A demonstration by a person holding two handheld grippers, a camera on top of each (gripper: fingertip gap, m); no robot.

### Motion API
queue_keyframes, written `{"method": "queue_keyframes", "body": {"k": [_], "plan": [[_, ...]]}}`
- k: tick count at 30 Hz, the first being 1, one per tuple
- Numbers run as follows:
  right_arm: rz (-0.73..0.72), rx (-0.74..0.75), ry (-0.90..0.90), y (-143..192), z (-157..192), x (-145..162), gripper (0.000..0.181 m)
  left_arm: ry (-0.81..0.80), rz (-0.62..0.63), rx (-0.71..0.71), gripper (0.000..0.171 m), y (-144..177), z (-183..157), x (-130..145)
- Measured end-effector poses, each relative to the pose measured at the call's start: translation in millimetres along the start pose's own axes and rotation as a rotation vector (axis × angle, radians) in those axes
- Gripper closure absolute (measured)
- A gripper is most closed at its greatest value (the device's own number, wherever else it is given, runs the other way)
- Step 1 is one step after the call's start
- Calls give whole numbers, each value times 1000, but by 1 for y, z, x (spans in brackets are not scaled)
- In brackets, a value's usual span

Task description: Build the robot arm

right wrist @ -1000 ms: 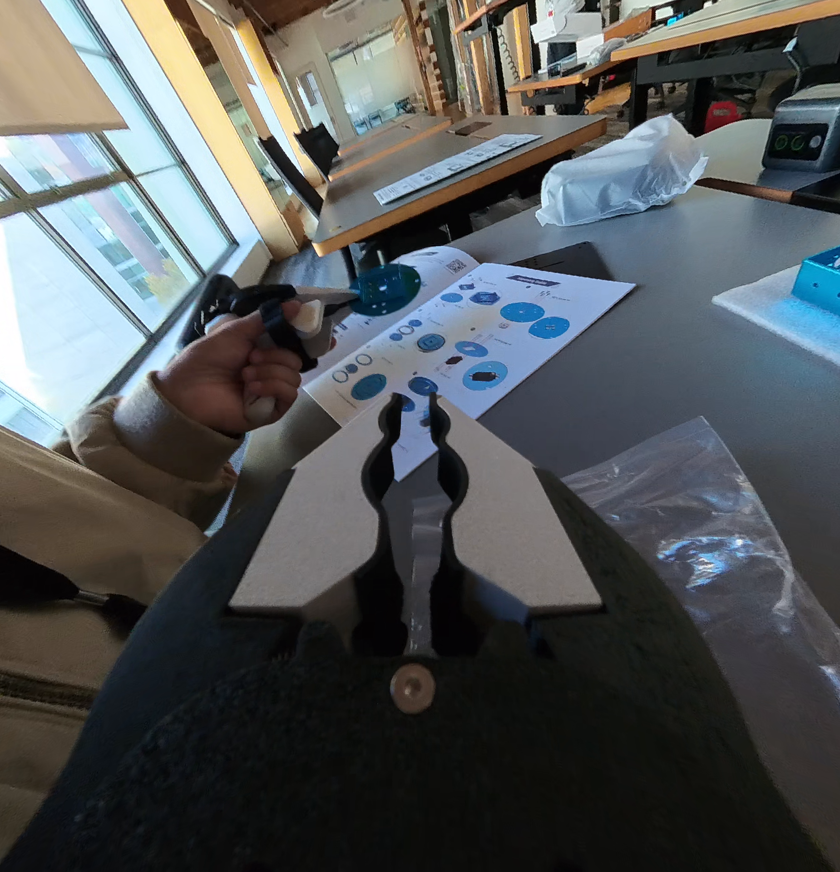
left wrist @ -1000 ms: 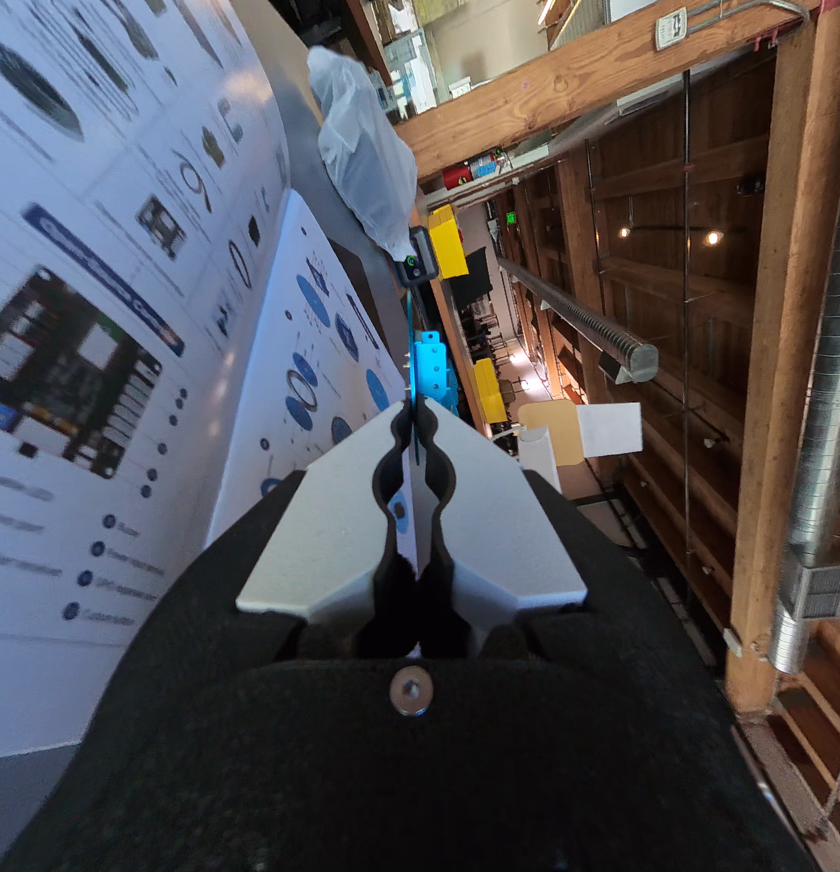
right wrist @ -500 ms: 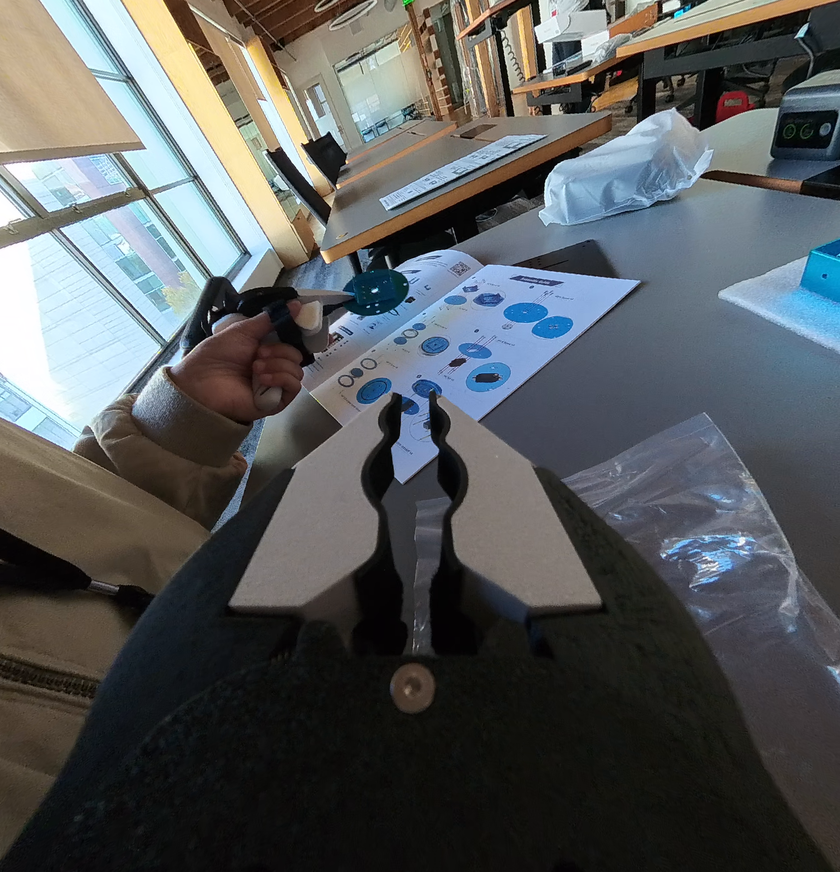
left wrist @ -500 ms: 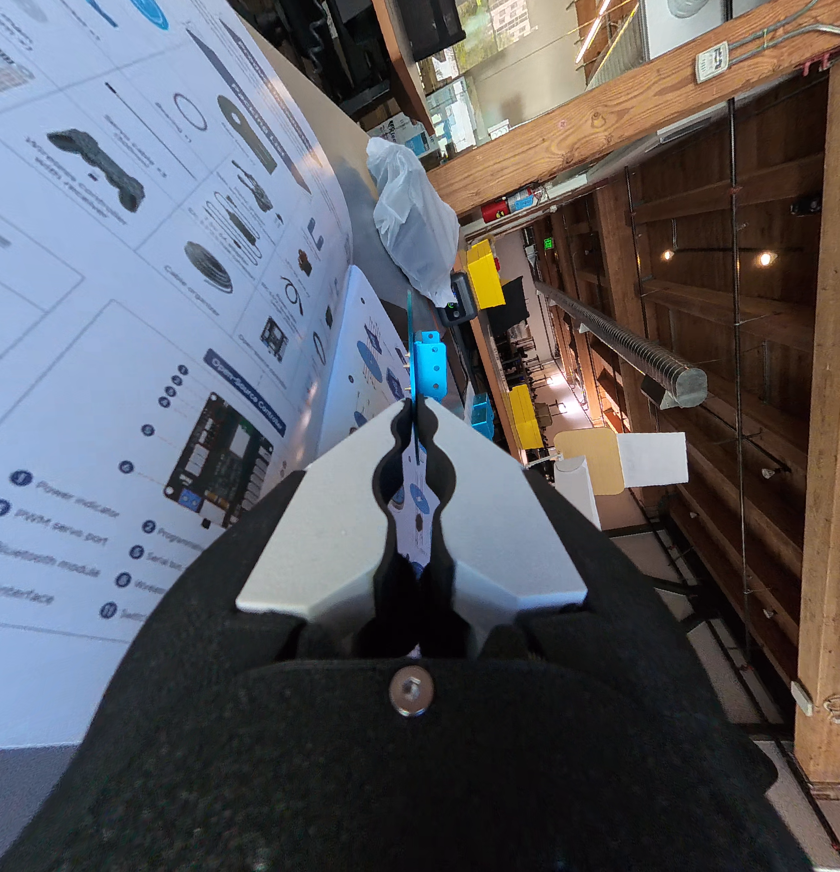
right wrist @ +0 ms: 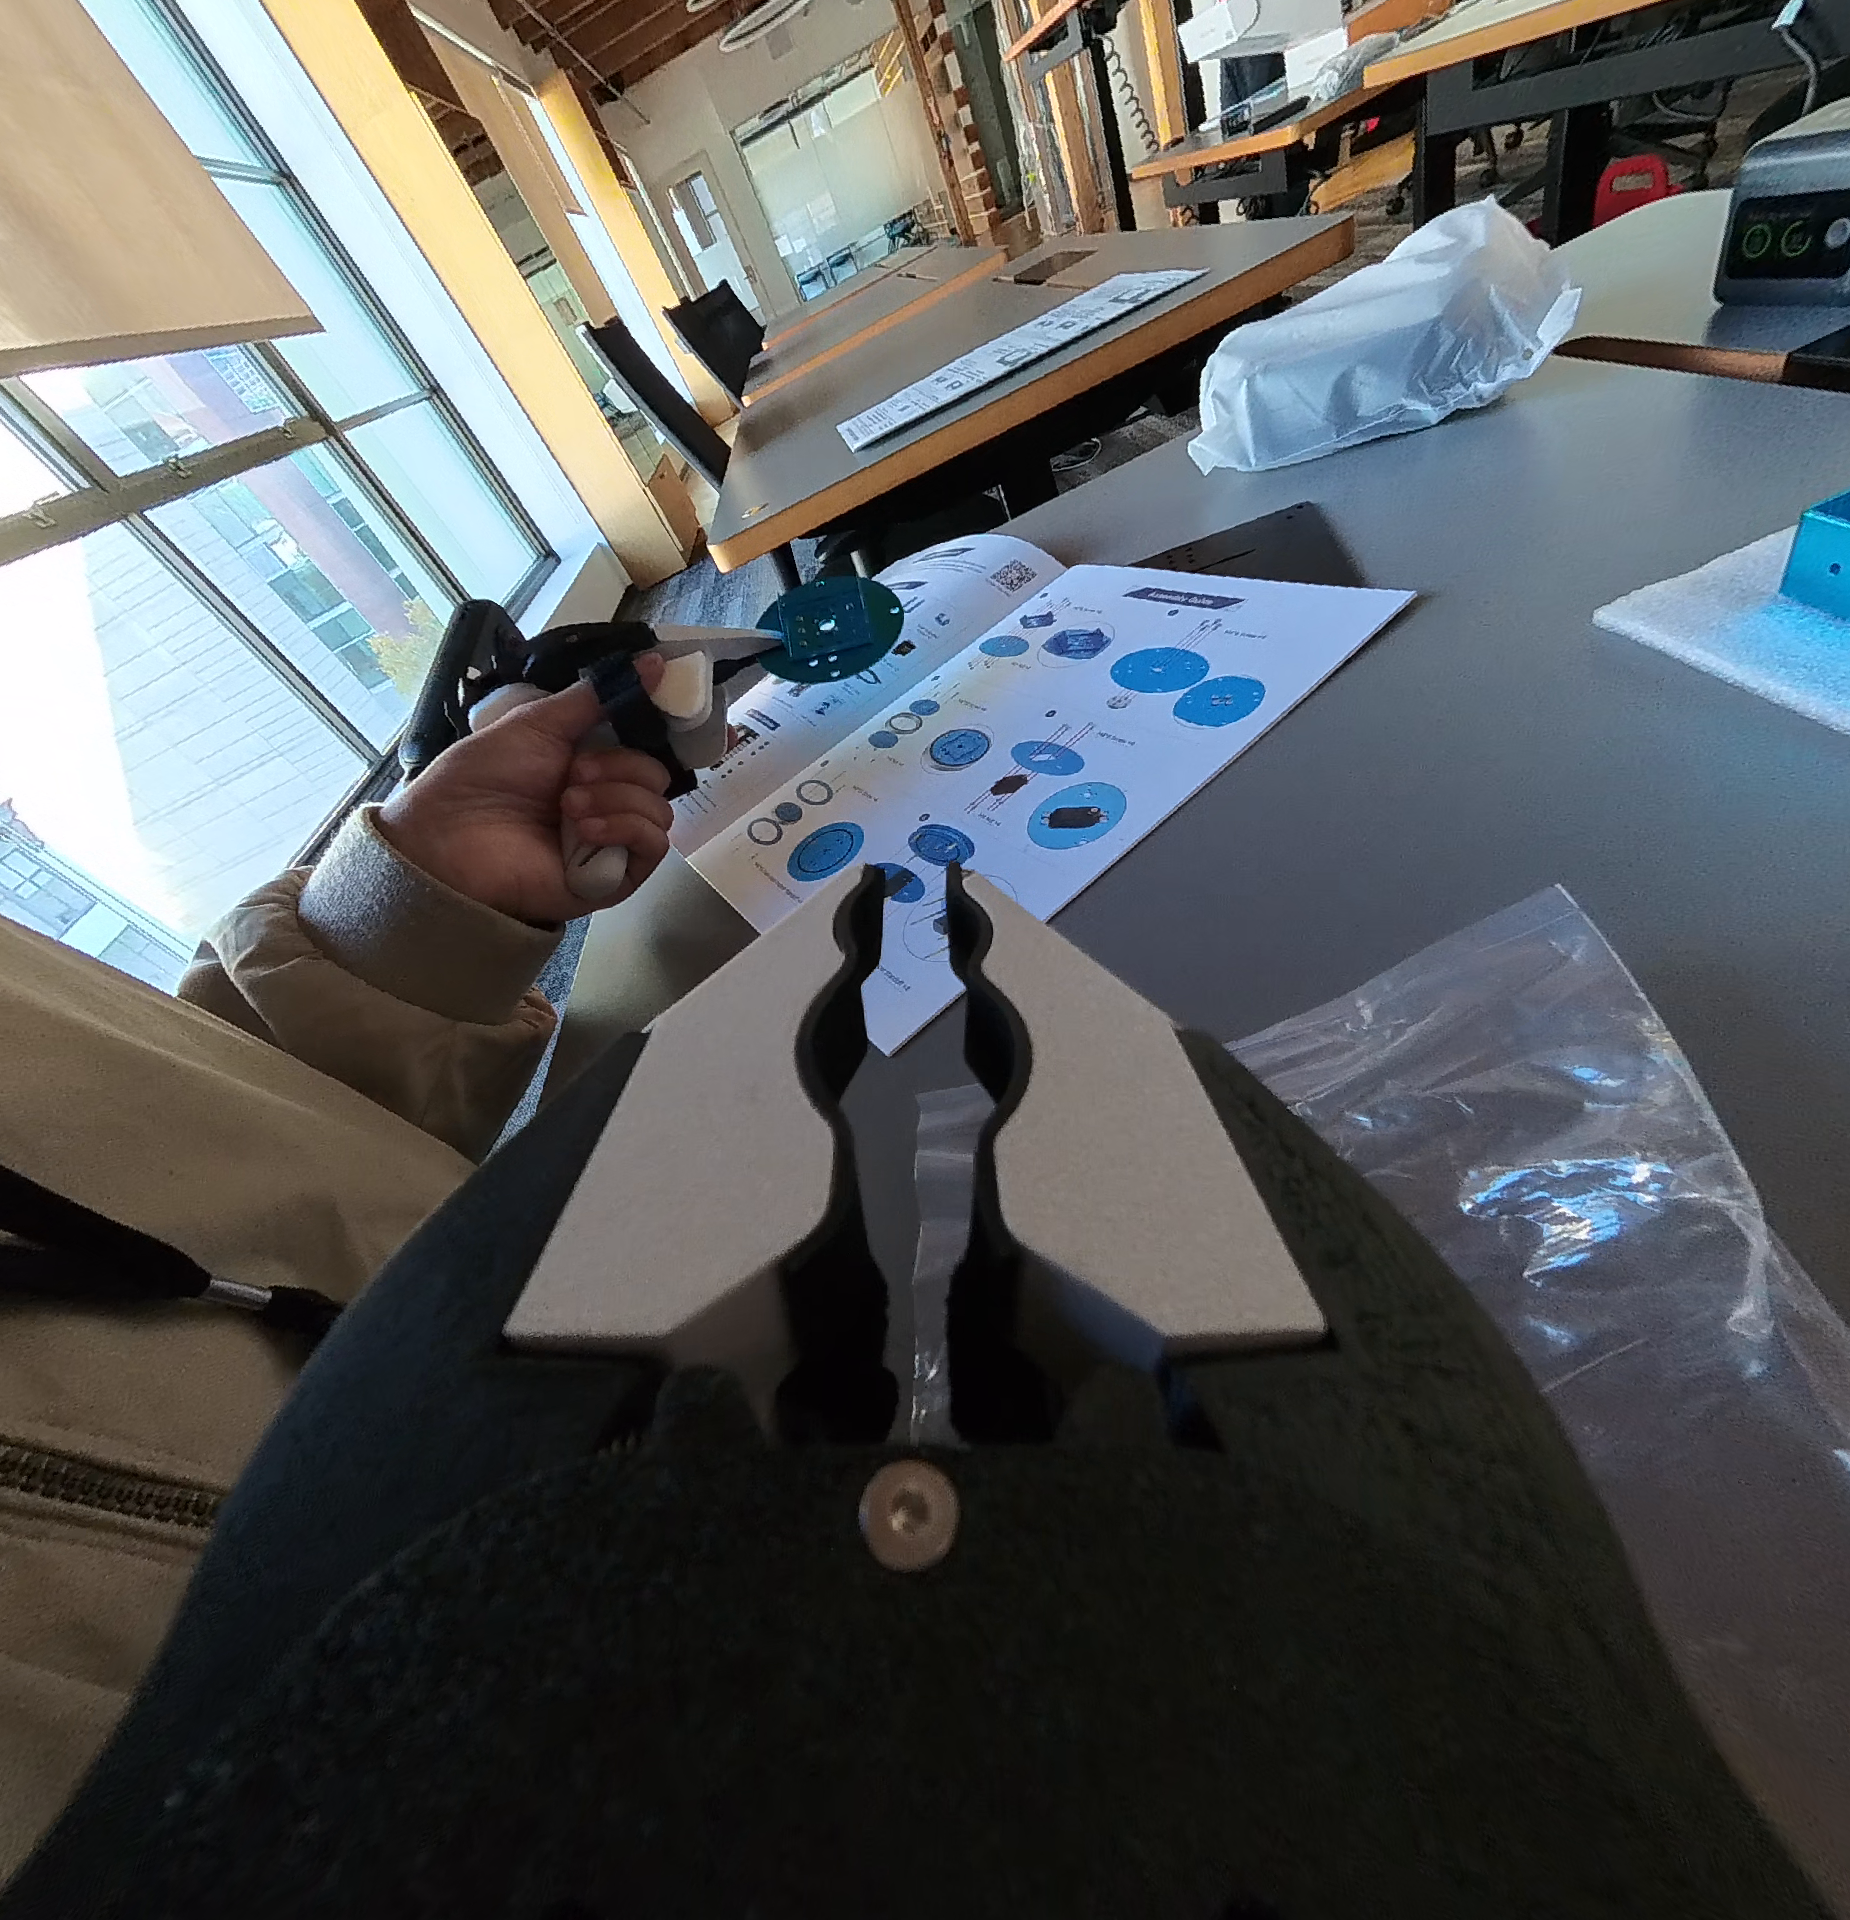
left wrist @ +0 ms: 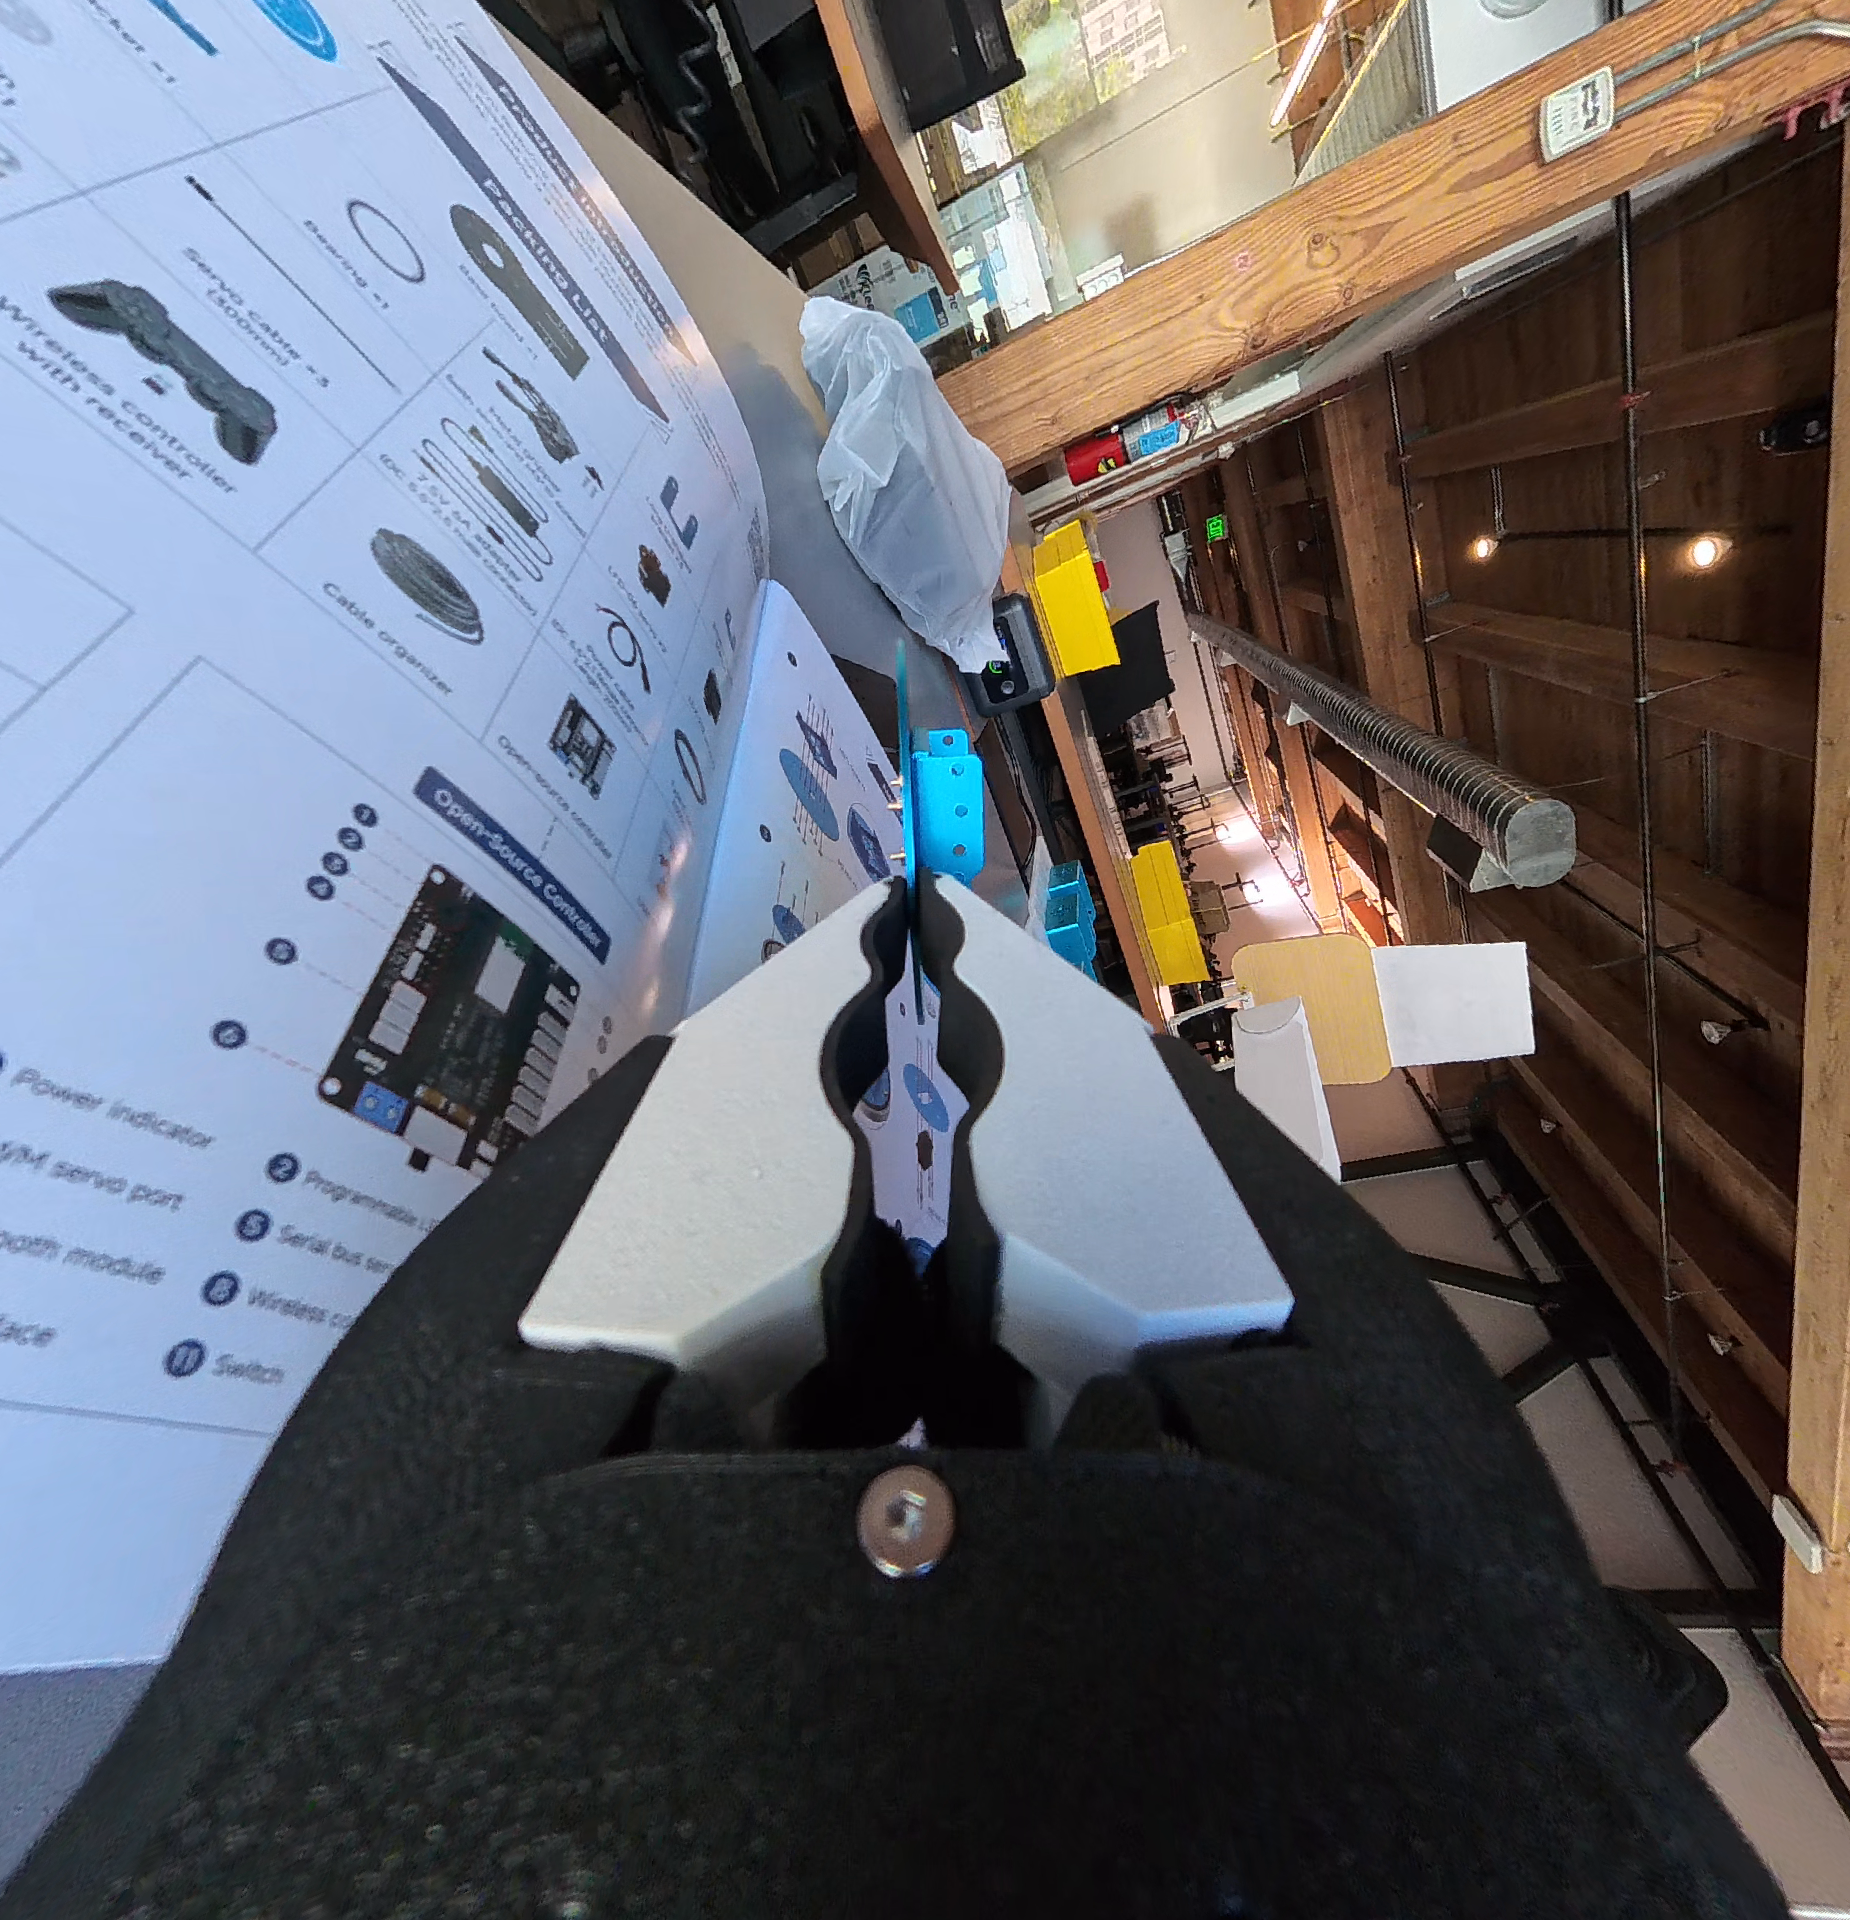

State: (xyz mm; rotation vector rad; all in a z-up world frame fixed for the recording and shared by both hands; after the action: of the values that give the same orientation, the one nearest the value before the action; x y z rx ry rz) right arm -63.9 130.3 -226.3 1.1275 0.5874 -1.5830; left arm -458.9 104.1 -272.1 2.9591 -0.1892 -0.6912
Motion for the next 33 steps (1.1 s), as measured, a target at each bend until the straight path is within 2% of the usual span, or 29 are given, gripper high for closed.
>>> {"method": "queue_keyframes", "body": {"k": [25, 28, 30, 33], "plan": [[22, -1, -12, -1, 0, 1, 171, 4, 32, 25, 171, -1, 0, 5], [19, 1, 17, -1, 0, 0, 167, -47, 118, 96, 171, -6, -12, 19], [12, 4, 94, -1, 2, -2, 159, -124, 255, 170, 171, -13, -28, 42], [26, 1, 280, -5, 13, -2, 138, -136, 459, 281, 171, -21, -52, 86]]}}
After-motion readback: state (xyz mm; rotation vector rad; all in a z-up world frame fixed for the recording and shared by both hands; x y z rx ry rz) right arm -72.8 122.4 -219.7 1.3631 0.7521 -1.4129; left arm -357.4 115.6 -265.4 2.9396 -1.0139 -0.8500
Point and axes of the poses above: each gripper's, where its closed fingertips meet, y back along the fingers, x out of its underside, z = x × y across the jaws, the point moved 9 cm from there along y, back along the fingers, and after that the axes turned 3 degrees about -y, right-handed, at the moved point
